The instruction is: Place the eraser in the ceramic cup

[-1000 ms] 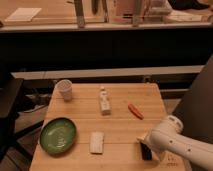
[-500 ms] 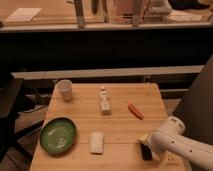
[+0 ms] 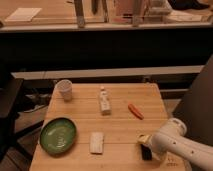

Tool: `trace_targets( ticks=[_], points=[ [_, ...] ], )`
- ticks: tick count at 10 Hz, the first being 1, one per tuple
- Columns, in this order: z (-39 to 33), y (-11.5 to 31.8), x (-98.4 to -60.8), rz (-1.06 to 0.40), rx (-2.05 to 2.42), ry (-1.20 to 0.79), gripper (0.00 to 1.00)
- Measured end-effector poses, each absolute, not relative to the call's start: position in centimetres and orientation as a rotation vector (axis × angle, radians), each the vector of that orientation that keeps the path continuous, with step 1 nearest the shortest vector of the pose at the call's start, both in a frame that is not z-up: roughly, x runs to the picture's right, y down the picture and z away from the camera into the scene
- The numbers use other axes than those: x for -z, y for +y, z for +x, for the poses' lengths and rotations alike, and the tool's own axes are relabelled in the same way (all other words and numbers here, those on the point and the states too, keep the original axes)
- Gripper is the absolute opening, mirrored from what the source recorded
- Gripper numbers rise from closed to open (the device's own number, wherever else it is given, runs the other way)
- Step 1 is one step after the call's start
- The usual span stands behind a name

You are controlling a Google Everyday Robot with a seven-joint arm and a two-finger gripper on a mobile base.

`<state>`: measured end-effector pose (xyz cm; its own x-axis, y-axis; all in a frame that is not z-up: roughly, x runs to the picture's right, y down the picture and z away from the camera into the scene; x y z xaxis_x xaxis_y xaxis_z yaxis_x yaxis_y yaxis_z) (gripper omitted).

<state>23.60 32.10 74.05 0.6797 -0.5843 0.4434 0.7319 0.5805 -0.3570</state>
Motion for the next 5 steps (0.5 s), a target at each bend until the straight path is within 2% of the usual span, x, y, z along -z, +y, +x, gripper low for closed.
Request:
trace_targets(
  ticks=[5],
  points=[
    [23.83,32.81,-74.41,-0.543,0.798,-0.311,0.8]
  ],
)
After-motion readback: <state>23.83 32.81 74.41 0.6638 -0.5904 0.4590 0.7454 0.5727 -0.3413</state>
